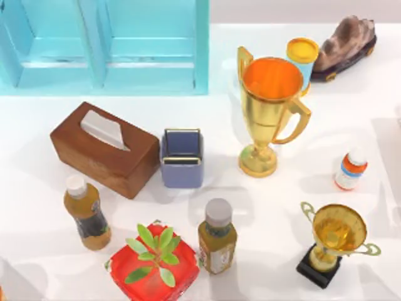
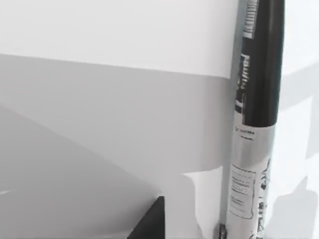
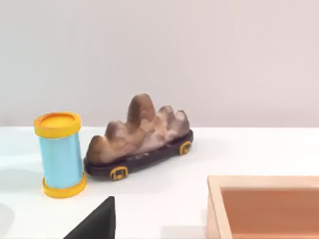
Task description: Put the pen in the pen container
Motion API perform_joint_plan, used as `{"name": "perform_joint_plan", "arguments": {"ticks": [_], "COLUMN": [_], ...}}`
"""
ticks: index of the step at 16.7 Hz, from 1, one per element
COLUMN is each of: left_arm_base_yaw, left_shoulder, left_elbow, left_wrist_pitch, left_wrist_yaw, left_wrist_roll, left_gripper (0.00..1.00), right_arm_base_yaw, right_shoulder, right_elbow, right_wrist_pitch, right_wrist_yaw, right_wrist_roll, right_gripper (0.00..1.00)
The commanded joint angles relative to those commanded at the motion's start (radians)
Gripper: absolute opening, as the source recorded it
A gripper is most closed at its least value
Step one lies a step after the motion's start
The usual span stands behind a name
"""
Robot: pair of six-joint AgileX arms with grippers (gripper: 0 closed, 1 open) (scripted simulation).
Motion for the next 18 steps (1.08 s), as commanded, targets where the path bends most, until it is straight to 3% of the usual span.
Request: {"name": "perform_joint_plan", "arguments": {"ticks": [5,18], "left_arm_base_yaw": [-0.014,-0.014], "left_shoulder": [0.017,0.017], "left_elbow": [-0.005,-0.005], "left_wrist_pitch": [0.028,0.028], "left_wrist_yaw": [-0.003,-0.003], "left_wrist_roll": [-0.015,-0.015], "left_gripper": [1.0,0.02], "right_arm_base_yaw": [0.0,0.0], "right_shoulder": [0.0,0.0], "right_elbow": [0.0,0.0], "right_wrist_pitch": [0.0,0.0], "right_wrist_yaw": [0.0,0.0], "right_wrist_roll": [0.0,0.0], "right_gripper": [1.0,1.0]}}
